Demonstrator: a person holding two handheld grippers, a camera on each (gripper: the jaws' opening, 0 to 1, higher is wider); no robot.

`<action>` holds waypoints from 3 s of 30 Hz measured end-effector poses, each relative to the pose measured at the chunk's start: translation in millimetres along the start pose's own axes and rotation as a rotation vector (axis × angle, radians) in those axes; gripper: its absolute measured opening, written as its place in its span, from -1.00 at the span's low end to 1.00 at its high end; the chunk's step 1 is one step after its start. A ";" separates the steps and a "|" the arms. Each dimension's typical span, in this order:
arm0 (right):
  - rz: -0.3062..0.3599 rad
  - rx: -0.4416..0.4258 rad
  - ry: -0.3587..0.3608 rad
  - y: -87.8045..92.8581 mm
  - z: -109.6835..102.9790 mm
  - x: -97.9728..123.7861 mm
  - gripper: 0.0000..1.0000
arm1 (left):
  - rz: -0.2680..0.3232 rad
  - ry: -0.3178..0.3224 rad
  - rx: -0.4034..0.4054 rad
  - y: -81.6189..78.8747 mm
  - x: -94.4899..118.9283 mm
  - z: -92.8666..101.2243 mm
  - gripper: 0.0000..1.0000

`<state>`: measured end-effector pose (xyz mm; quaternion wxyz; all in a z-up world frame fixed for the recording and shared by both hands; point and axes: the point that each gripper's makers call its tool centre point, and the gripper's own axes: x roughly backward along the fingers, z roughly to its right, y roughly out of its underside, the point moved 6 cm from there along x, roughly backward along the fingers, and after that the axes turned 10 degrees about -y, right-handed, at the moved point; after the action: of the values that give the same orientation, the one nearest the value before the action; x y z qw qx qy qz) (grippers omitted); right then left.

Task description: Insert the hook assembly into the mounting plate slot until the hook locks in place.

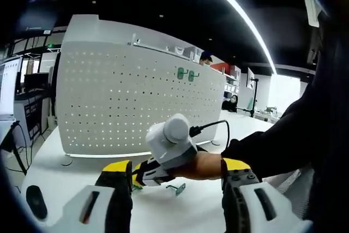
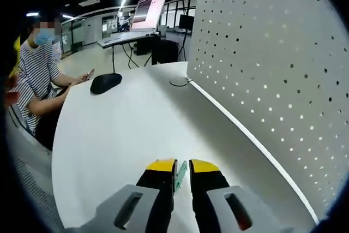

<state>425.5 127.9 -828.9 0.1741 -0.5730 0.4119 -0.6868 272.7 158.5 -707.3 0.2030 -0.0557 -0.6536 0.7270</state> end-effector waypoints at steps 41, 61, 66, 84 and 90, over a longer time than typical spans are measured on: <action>-0.024 -0.004 0.030 4.5 14.3 29.5 -1.00 | 0.012 0.010 -0.001 -1.8 0.6 2.1 0.32; 0.279 -0.157 0.018 -30.4 -5.1 102.9 -1.00 | 0.008 0.010 -0.013 -1.8 0.9 3.0 0.29; 0.334 -0.148 0.011 -40.4 -16.3 121.6 -1.00 | 0.009 0.002 -0.002 -2.1 1.2 1.1 0.26; 0.455 -0.142 -0.033 -60.5 -57.0 166.1 -1.00 | 0.010 -0.011 -0.004 -2.6 2.0 -0.3 0.08; 0.462 -0.139 -0.048 -61.0 -66.2 169.7 -1.00 | 0.010 -0.023 -0.006 -2.8 2.2 -2.7 0.00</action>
<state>330.1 68.0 -673.3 0.2966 -0.4904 0.5740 -0.5848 272.2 162.0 -704.5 0.1917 -0.0511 -0.6579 0.7265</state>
